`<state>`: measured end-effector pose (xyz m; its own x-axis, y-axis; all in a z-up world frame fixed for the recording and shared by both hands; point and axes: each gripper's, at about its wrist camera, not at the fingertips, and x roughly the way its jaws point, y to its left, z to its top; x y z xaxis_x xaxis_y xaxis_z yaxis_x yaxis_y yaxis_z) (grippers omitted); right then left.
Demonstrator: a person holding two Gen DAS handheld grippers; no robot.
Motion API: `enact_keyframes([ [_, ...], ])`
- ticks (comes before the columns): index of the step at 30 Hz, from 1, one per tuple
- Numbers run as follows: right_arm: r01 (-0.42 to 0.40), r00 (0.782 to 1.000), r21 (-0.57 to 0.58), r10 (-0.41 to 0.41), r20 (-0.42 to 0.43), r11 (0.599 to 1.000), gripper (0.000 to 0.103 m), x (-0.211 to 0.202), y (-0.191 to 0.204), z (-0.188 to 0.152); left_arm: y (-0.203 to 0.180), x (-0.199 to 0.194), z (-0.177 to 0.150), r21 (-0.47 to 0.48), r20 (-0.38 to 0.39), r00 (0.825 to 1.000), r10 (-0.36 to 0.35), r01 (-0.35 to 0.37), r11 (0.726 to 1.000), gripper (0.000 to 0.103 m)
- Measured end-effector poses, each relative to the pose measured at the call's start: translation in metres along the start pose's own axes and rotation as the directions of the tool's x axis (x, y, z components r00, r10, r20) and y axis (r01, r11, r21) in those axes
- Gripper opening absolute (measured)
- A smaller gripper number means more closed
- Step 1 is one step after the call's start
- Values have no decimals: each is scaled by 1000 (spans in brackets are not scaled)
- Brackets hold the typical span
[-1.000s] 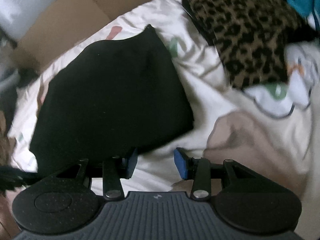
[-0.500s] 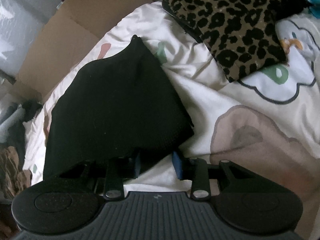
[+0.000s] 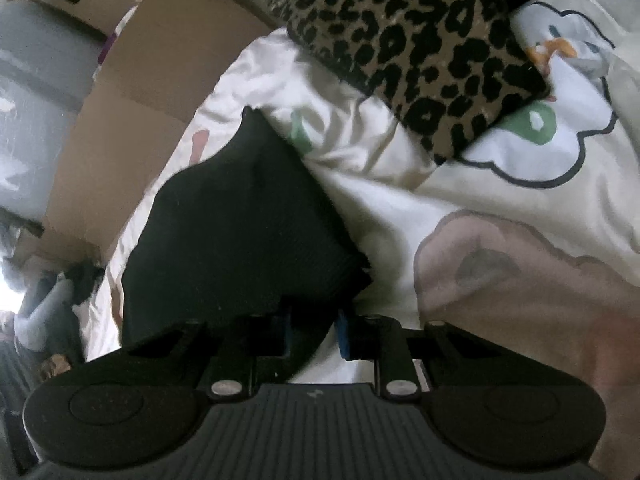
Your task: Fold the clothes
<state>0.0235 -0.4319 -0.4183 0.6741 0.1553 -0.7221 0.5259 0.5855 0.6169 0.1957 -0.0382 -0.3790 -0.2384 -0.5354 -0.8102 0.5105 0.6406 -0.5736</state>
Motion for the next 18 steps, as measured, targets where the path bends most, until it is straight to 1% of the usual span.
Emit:
enact_keyframes([
  [2, -2, 1000, 26, 2, -1, 1000, 30, 3, -4, 1, 0, 1, 0, 10, 2, 1000, 4, -4, 1000, 46],
  [6, -15, 1000, 76, 15, 1, 997, 30, 6, -11, 2, -2, 6, 7, 33, -10, 1000, 3, -2, 999, 46],
  [7, -19, 1000, 83, 19, 3, 996, 30, 7, -12, 3, -2, 7, 8, 35, -12, 1000, 6, -5, 999, 44],
  [8, -20, 1000, 85, 20, 1, 996, 29, 7, -12, 3, -3, 7, 9, 35, -14, 1000, 9, -9, 999, 39],
  [9, -20, 1000, 85, 20, -1, 996, 21, 7, -11, 4, -3, 8, 10, 36, -15, 1000, 13, -12, 999, 32],
  [10, -18, 1000, 81, 19, -2, 997, 14, 6, -10, 4, -3, 8, 10, 31, -17, 999, 27, -26, 999, 28],
  [12, -13, 1000, 69, 13, -2, 998, 7, 5, -7, 4, -3, 8, 10, 8, -25, 999, 36, -36, 999, 20],
  [13, -10, 1000, 62, 10, -2, 998, 6, 5, -6, 5, -3, 8, 11, -9, -31, 999, 35, -35, 999, 18],
  [15, -4, 1000, 50, 4, -2, 999, 5, 4, -3, 5, -9, 8, 13, 11, -41, 997, 62, -62, 998, 15],
  [18, 4, 1000, 31, -4, -1, 999, 5, 3, 1, 5, -17, 8, 15, 33, -55, 994, 96, -94, 995, 13],
])
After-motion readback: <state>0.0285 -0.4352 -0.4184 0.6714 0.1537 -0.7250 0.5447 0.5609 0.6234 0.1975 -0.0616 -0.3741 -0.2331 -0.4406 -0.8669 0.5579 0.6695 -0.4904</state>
